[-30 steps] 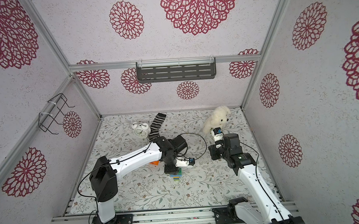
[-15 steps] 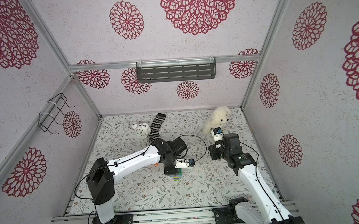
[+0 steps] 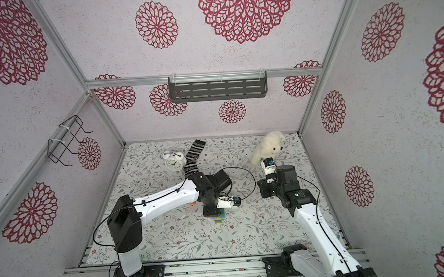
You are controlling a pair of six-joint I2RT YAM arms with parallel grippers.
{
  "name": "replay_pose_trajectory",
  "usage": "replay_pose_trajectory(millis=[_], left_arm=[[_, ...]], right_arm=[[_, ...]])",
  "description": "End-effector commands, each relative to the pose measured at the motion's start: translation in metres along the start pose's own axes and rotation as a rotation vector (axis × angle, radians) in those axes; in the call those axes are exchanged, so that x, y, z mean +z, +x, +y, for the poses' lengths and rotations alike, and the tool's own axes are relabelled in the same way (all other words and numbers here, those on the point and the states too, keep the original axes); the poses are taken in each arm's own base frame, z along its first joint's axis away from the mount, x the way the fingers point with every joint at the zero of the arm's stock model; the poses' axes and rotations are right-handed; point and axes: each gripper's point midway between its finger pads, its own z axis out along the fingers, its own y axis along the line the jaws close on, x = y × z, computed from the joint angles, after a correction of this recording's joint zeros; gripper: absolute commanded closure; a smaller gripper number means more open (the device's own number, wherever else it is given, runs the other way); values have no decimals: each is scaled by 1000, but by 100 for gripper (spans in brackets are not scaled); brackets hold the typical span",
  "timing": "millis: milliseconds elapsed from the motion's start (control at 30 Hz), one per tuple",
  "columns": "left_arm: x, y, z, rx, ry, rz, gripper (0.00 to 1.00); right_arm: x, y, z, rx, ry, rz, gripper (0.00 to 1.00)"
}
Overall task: Assemble an ice cream with lego
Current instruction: Assemble the lego brick with the lego brick.
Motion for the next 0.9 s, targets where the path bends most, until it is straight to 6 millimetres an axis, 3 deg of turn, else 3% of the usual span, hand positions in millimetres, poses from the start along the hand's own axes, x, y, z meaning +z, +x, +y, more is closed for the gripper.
replay_pose_trajectory(millis=[0, 867], left_arm=[[47, 19, -24, 6, 115, 115, 80], [63, 25, -31, -16, 151, 138, 81]], right_arm=[[-1, 0, 1, -15, -10, -10, 73], [0, 1, 1, -15, -11, -8, 74]])
